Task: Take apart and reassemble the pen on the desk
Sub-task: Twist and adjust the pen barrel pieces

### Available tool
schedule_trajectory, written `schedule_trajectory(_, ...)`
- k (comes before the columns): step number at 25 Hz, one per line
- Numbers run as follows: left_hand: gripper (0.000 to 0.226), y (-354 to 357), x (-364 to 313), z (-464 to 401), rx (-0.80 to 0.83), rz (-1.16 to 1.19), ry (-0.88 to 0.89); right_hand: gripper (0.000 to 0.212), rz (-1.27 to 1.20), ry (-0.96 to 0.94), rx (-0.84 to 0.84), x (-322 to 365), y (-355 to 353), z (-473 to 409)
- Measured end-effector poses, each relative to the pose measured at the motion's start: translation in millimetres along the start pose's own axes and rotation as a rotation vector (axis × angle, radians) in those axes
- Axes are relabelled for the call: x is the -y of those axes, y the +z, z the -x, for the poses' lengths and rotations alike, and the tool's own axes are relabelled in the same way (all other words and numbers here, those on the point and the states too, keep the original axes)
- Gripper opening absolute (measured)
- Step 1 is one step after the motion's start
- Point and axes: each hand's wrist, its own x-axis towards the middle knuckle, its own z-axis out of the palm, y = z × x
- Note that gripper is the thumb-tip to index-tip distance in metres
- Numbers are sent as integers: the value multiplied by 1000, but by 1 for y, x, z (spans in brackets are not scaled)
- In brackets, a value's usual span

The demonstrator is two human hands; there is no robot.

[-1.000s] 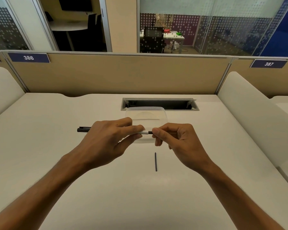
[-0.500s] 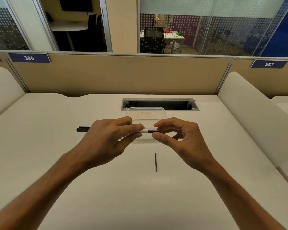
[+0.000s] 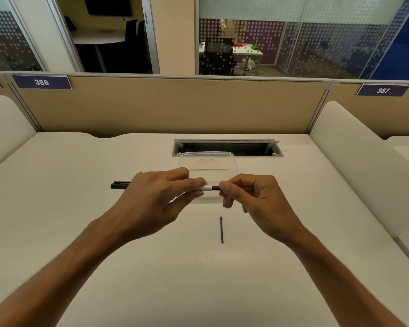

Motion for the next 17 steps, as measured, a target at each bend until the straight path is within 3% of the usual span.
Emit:
schedule_trajectory(5, 27, 1, 0, 0, 4, -7, 5, 13, 30, -28, -3, 3, -1, 2)
schedule_trajectory(11, 26, 1, -1, -1, -4, -8, 11, 22, 25, 30, -58, 0, 1, 1)
schedule_trajectory(14, 27, 1, -1, -1, 1, -13, 13, 39, 3, 47, -23, -2, 2, 1)
schedule_trajectory(17, 27, 1, -2, 0, 12, -18, 9, 33, -52, 49, 43, -1, 3, 1)
